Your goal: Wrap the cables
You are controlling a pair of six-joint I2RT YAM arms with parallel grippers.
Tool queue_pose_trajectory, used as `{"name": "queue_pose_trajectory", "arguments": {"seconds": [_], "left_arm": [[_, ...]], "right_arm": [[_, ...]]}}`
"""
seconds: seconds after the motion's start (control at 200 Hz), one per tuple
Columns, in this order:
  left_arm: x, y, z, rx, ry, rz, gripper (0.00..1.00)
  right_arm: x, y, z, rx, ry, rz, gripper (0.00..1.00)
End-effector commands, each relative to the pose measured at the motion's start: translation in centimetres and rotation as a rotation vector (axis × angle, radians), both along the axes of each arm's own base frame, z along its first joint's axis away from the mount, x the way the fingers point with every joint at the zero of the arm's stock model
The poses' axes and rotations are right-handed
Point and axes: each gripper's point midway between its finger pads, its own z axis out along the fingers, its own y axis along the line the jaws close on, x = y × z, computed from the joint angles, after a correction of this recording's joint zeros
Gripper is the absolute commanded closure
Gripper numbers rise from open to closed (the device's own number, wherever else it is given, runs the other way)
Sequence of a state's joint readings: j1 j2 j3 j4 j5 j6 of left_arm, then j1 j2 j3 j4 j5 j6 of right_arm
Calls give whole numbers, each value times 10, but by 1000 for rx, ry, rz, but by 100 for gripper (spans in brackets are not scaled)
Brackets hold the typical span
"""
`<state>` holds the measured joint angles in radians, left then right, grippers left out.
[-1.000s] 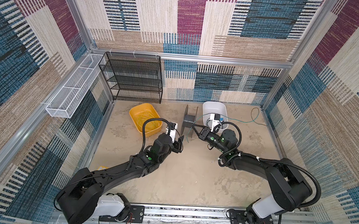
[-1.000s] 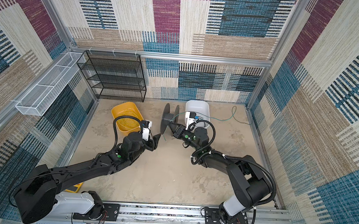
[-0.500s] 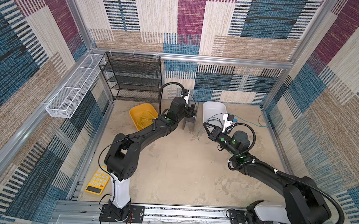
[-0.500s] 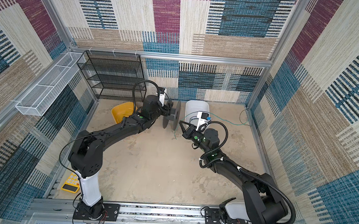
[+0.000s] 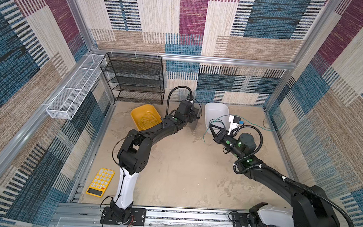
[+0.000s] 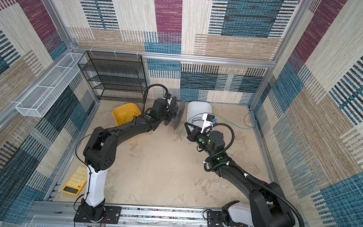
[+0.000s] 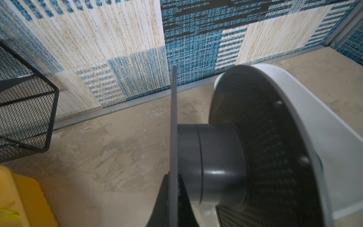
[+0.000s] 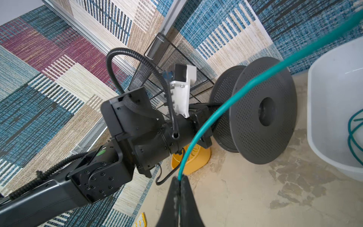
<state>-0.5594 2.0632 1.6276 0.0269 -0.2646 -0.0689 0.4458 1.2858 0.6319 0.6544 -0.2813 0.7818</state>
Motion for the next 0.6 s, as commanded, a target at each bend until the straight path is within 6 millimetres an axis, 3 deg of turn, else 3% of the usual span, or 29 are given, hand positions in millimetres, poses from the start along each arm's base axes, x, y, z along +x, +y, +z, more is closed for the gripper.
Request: {"name": "queue_pose_trajectory", "arguments": {"seconds": [0.0,0.08,0.195,0.336,0.466,0.596], "left_arm": [[-6,6,16,-2,-32,15,100],[-19,8,20,2,-25,18,100],[-55,5,17,-32,19,-11,100],[-111,1,-10,-108,112,-28,100],[-148,5,-29,-158,157,-7,100],[-169,7,-26,-176,144,-24,100]], "right_arm": [[2,6,13,25,-45,29,100],[5,11,21,44,-58,51,100],[11,18,41,88,-93,72,100],[18,28,54,162,-98,119,100],[26,36,46,218,-64,148,100],[25,45,28,274,-10,196,100]]}}
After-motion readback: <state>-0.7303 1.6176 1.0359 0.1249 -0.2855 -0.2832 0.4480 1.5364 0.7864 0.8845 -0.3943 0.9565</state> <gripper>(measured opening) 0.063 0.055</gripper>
